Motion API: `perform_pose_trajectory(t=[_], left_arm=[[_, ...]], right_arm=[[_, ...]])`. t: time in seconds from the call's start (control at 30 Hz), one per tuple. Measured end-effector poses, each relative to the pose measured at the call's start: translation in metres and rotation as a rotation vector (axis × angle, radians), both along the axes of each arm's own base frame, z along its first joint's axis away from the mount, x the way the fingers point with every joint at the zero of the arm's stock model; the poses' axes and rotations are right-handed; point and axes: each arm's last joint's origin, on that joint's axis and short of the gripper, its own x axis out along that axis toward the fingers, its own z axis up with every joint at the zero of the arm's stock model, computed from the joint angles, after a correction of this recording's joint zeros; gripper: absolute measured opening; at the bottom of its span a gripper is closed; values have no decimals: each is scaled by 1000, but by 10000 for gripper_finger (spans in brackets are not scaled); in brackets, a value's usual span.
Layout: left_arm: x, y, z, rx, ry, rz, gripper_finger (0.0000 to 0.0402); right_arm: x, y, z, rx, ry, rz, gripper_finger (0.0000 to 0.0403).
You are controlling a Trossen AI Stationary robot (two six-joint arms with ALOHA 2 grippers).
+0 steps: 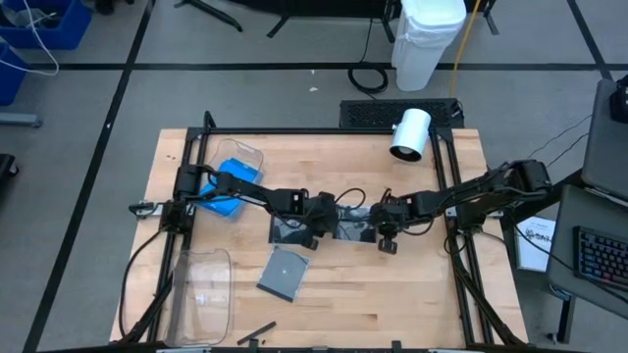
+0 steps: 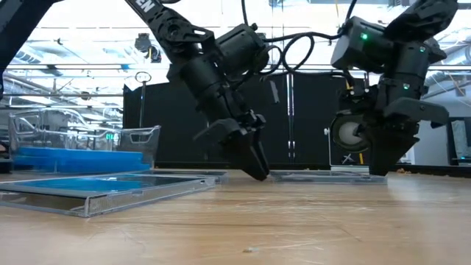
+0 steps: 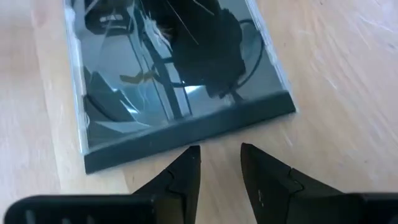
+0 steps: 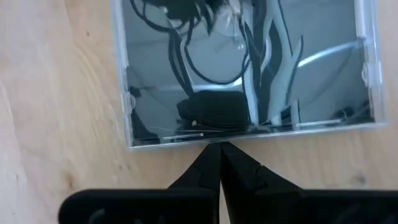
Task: Pick & place jewel cases by type
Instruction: Put the top black CD case into the bottom transparent bin
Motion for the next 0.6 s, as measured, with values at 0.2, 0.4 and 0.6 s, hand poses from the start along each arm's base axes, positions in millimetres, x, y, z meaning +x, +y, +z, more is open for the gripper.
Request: perform_pose_trajectory(t=[0.2, 0.4, 0.6], left_arm=[[2, 3, 1, 65, -34, 25, 122], [5, 5, 3, 237, -58, 3, 122], [6, 5, 4, 304, -65, -54, 122]], right_arm=[[2, 0, 2, -3, -42, 17, 8], [2, 0, 6, 0, -66, 18, 7], [2, 0, 7, 1, -76, 18, 8]])
